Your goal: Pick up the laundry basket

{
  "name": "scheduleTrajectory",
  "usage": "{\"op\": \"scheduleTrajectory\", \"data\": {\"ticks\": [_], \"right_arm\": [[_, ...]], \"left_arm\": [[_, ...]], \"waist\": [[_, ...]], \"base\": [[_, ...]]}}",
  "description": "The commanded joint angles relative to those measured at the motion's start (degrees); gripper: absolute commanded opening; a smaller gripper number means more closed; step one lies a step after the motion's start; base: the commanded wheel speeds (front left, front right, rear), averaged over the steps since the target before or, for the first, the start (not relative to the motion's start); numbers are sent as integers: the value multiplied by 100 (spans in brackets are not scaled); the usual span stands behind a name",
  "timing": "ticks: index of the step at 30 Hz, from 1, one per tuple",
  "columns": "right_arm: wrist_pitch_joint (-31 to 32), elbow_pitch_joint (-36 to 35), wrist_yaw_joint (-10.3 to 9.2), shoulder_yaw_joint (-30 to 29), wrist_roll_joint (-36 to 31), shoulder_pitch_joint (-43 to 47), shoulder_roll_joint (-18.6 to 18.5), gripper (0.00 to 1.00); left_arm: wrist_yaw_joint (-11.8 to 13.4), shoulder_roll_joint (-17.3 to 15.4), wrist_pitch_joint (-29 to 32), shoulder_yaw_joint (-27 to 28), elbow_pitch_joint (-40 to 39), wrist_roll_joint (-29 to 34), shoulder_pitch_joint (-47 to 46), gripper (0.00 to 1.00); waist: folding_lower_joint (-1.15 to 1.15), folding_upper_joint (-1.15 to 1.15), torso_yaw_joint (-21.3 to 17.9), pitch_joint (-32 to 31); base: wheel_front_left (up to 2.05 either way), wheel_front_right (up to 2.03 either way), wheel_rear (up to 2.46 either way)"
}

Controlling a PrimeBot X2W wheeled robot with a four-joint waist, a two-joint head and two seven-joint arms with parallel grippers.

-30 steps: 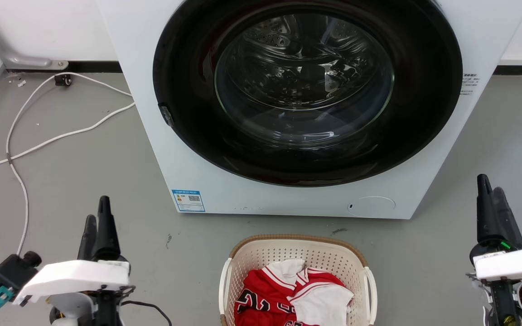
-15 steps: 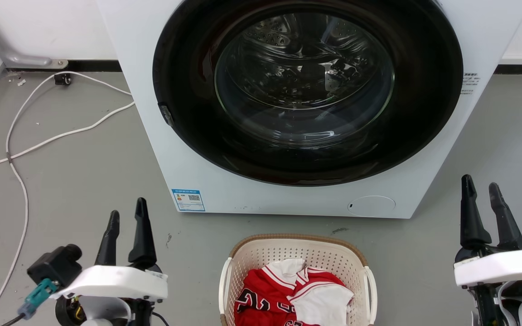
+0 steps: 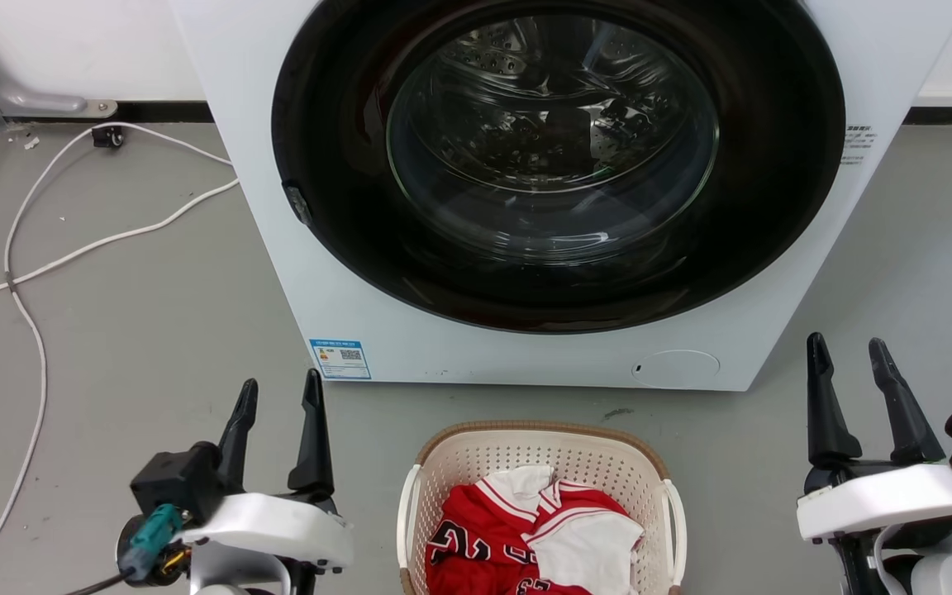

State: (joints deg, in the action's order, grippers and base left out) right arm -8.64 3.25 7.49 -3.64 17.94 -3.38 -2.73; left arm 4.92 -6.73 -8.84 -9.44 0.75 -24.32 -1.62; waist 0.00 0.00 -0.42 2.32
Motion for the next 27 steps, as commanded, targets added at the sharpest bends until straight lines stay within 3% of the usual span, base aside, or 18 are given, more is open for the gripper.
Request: {"op": "scheduleTrajectory", "data": {"ticks": [1,15,27], "right_arm": [[-74,-15,0,4,-220,31,-21,100],[-264,311,0,81,-1139,128,-22,100],[-401,460,-1,177,-1626,180,-22,100]], "left_arm": [[81,-91,-59,-112,-32,194,-85,100],[548,-466,-249,-859,167,883,-149,100],[563,-452,-377,-1003,311,1188,-89,100]], "waist": [[0,0,-5,11],[0,0,-21,36],[0,0,-38,85]], "base": [[0,0,0],[0,0,0],[0,0,0]]}}
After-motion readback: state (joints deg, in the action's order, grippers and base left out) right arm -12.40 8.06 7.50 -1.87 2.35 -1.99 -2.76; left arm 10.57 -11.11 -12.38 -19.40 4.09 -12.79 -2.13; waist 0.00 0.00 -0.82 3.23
